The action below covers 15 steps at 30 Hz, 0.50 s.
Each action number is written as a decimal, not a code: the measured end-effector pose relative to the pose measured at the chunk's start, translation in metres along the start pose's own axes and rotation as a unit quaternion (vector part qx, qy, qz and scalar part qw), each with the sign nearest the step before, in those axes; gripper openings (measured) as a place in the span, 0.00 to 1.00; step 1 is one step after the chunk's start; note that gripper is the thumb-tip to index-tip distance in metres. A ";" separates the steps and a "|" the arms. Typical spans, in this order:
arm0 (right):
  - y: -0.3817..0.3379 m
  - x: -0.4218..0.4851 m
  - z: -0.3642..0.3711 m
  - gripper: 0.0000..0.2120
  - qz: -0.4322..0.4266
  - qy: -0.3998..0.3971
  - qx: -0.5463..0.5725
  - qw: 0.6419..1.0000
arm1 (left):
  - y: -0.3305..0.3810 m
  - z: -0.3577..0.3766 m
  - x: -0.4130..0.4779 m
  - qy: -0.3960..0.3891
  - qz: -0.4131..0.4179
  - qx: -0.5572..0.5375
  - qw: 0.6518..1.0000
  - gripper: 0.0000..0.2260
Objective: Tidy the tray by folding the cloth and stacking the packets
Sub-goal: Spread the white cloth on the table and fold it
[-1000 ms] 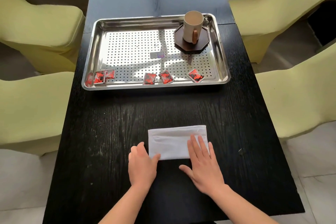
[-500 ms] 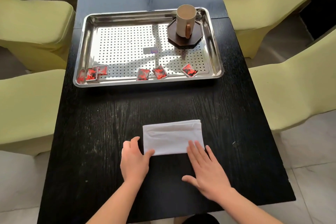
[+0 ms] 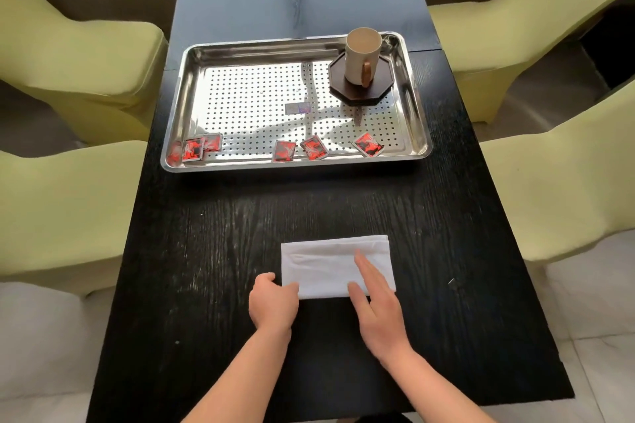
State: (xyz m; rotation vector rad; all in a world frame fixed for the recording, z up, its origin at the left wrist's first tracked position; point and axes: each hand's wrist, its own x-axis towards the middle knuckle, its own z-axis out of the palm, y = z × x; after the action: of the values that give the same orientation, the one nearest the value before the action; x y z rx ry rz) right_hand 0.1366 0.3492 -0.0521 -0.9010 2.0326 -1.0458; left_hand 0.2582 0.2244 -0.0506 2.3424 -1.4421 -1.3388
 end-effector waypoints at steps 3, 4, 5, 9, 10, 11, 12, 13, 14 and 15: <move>-0.019 0.022 0.016 0.26 0.021 -0.031 0.134 0.990 | 0.007 0.001 0.003 0.006 -0.036 -0.028 0.999 0.24; -0.023 0.029 0.022 0.27 0.034 -0.035 0.170 0.984 | 0.009 0.001 0.004 0.005 -0.047 -0.033 0.998 0.24; -0.025 0.035 0.027 0.29 0.049 -0.034 0.194 0.979 | 0.010 0.002 0.005 0.003 -0.058 -0.033 0.998 0.24; -0.023 0.046 0.048 0.29 0.079 -0.026 0.207 0.975 | 0.012 0.001 0.007 0.003 -0.075 -0.021 0.997 0.24; -0.021 0.045 0.051 0.30 0.077 -0.028 0.199 0.977 | 0.013 0.001 0.006 0.002 -0.077 -0.019 0.997 0.24; -0.020 0.045 0.053 0.31 0.075 -0.030 0.198 0.977 | 0.015 0.001 0.004 0.002 -0.079 -0.018 0.997 0.24; -0.019 0.046 0.052 0.31 0.078 -0.030 0.208 0.975 | 0.017 0.001 0.003 0.003 -0.077 -0.014 0.997 0.24; -0.019 0.046 0.050 0.31 0.081 -0.030 0.222 0.971 | 0.018 0.002 0.001 0.003 -0.074 -0.007 0.997 0.23; -0.019 0.047 0.047 0.30 0.083 -0.028 0.236 0.968 | 0.020 0.001 0.000 0.003 -0.071 -0.002 0.997 0.23; -0.020 0.047 0.045 0.30 0.081 -0.023 0.245 0.966 | 0.021 0.001 -0.001 -0.001 -0.068 0.001 0.998 0.24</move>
State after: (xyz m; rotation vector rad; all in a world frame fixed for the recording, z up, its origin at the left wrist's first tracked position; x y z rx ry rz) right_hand 0.1527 0.2853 -0.0671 -0.4870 1.6612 -1.3367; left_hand 0.2433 0.2139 -0.0410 2.4819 -1.3056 -1.3718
